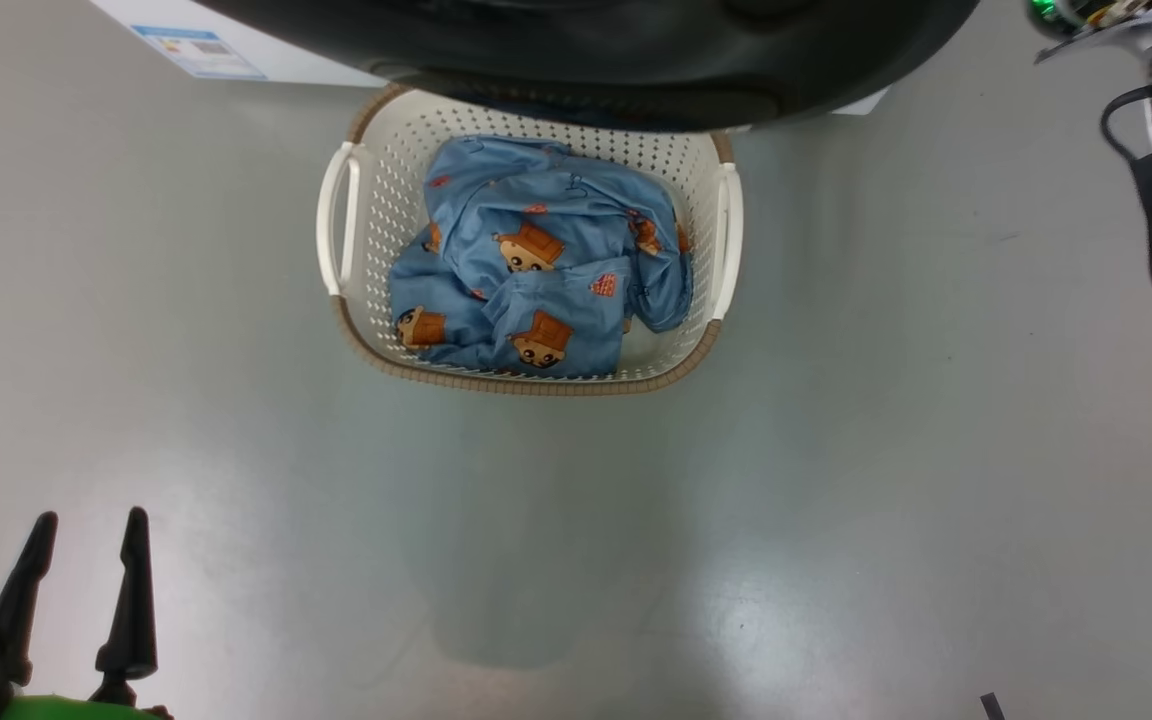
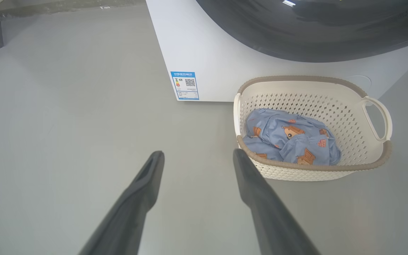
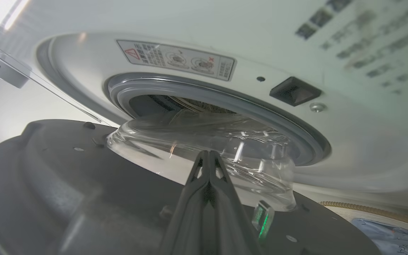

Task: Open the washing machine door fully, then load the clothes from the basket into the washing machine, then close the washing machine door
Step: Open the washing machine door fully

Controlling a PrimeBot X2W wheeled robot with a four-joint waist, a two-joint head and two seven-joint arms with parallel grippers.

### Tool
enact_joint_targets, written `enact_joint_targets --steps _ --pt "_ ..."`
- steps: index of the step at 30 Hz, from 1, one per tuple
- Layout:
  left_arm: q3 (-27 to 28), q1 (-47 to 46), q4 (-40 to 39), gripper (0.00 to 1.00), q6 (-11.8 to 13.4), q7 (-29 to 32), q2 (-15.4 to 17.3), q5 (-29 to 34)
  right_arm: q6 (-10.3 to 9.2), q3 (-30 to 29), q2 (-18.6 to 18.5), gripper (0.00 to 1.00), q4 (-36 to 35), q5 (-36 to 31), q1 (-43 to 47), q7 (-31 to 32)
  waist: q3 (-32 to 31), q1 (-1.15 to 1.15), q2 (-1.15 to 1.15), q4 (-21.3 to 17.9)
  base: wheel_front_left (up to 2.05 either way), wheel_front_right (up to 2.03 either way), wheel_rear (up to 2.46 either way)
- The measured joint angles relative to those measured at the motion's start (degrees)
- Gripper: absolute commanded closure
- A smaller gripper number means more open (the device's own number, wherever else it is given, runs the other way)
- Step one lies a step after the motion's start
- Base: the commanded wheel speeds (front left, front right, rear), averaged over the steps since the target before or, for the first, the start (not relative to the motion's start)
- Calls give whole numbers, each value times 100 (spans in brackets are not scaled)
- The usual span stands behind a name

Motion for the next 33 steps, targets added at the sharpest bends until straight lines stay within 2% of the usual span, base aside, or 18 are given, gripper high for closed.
enact_joint_targets --steps 11,15,23,33 --pt "40 -38 1 0 0 0 -35 0 0 455 258 100 -299 -76 657 289 -263 0 0 -171 0 0 0" --pt "152 -83 0 0 0 0 -125 1 0 617 240 100 -455 -77 987 481 -457 0 0 -210 0 0 0" --pt "245 -83 69 0 0 0 -310 32 -1 899 313 100 -951 -76 1800 582 -964 0 0 -309 0 0 0" --pt "187 194 210 0 0 0 -595 227 0 1321 612 100 -1376 -69 3076 628 -1848 0 0 -363 0 0 0"
